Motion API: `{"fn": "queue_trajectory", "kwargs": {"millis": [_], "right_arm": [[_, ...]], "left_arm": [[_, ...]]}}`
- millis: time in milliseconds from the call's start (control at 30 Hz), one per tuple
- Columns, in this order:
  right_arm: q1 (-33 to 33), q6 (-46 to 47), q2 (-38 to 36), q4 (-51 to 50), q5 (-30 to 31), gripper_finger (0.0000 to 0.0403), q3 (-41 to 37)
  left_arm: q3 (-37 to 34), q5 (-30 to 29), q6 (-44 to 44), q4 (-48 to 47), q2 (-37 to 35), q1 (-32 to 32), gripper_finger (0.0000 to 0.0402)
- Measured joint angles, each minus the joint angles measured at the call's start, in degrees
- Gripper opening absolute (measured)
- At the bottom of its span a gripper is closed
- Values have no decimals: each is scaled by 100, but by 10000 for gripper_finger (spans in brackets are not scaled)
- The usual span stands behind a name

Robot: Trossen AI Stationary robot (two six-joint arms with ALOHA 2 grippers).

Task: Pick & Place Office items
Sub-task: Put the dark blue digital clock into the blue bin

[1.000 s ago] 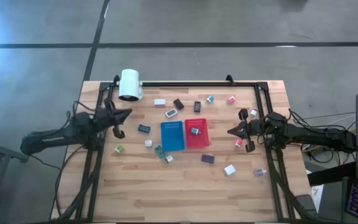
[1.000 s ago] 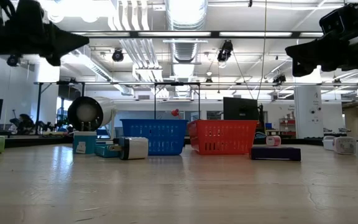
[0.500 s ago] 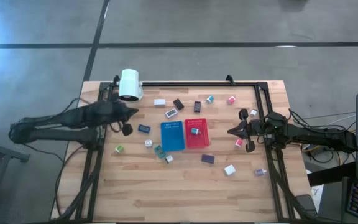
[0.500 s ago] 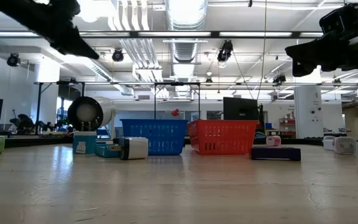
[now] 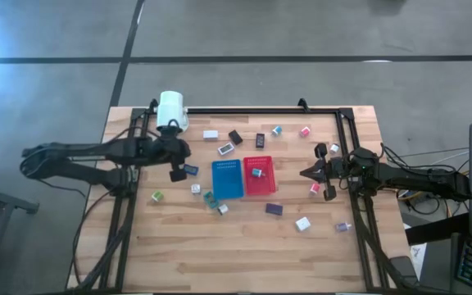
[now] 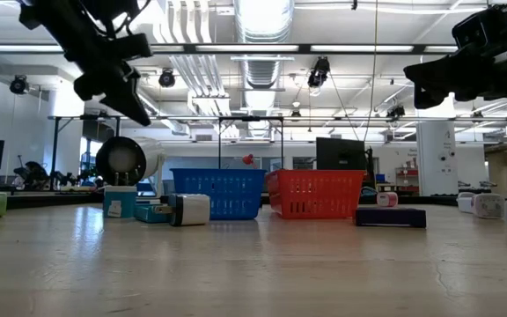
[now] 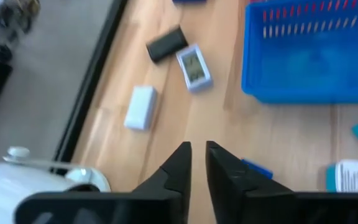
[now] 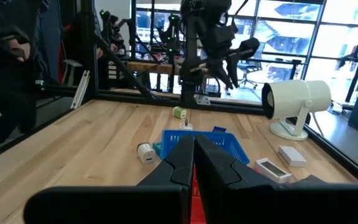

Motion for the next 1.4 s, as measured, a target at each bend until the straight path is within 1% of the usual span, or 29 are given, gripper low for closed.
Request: {"fn": "queue_trajectory", "kwargs": {"millis": [267, 467, 567, 700, 767, 900, 1100, 1233, 1333, 1400], "right_arm": [[0, 63, 0, 2, 4, 8, 0], [0, 177, 0, 2, 11, 8, 0], [0, 194, -2, 2, 21, 8, 0], [0, 195, -2, 2, 33, 8, 0], [0, 192, -2, 2, 42, 8, 0], [0, 192, -2, 2, 170, 8, 0], [0, 254, -7, 2, 168, 8, 0], [2, 278, -7, 2, 168, 8, 0], [0, 278, -7, 2, 170, 8, 0], [1, 278, -7, 2, 174, 8, 0]], "left_arm": [[200, -13, -383, -885, 410, 4, 113], [332, -20, -611, -1240, 694, 4, 132], [373, 46, -572, -1237, 804, 4, 135], [459, 63, -173, -1160, 886, 2, 132], [465, 63, -190, -1144, 863, -8, 129], [468, 66, -507, -1130, 811, -15, 120], [468, 82, -305, -1172, 906, -15, 123], [479, 331, -46, -1215, 1043, -15, 151], [492, 770, 133, -1252, 1182, -15, 186], [492, 922, 234, -1342, 1328, -15, 212]]}}
